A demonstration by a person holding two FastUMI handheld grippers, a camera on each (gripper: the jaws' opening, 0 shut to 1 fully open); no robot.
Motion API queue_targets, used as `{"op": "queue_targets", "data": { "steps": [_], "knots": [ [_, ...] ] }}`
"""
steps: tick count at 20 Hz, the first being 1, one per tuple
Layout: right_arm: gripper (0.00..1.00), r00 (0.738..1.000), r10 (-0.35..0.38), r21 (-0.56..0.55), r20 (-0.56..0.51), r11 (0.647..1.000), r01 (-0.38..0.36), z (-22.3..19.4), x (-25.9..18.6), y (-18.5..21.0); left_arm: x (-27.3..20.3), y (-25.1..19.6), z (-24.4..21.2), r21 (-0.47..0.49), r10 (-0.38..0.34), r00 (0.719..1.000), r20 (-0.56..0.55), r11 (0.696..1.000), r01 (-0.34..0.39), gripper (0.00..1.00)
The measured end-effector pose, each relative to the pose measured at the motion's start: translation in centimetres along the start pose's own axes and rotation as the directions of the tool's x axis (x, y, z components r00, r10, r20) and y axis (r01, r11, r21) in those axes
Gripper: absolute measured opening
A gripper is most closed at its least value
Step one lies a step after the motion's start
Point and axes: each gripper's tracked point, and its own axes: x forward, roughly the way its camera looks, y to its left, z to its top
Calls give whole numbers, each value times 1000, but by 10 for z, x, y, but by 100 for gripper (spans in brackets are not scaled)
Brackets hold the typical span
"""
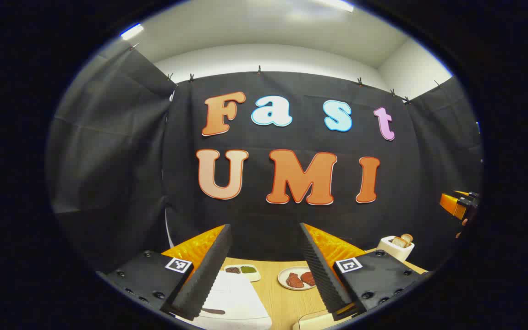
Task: Close the left gripper, press the button to open the rice cooker; take a wooden spoon from the chopstick holder with the right hand, scoop a spoonful of rice and pour it into the rice cooker, then put the wooden spoon back into the chopstick holder.
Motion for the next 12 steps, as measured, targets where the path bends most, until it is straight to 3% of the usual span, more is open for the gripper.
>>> {"op": "queue_targets", "data": {
  "steps": [2, 4, 5, 12],
  "knots": [
    [93, 999, 35, -2, -4, 999, -35, -1, 6, 1, -5, -9, 0, -27, 19, 1000, -3, 999, -19, 98],
    [97, 999, 48, -12, 3, 999, -48, 0, 9, -6, -5, -24, -5, -33, 6, 1000, -26, 999, -7, 99],
    [93, 999, 52, -18, 7, 999, -52, 0, 11, -9, -4, -30, -5, -25, -2, 999, -33, 1000, 1, 99],
    [93, 996, 84, -22, -5, 996, -84, -5, 16, -11, -5, -45, -2, 19, 3, 999, -46, 1000, -2, 99]
  ]
}}
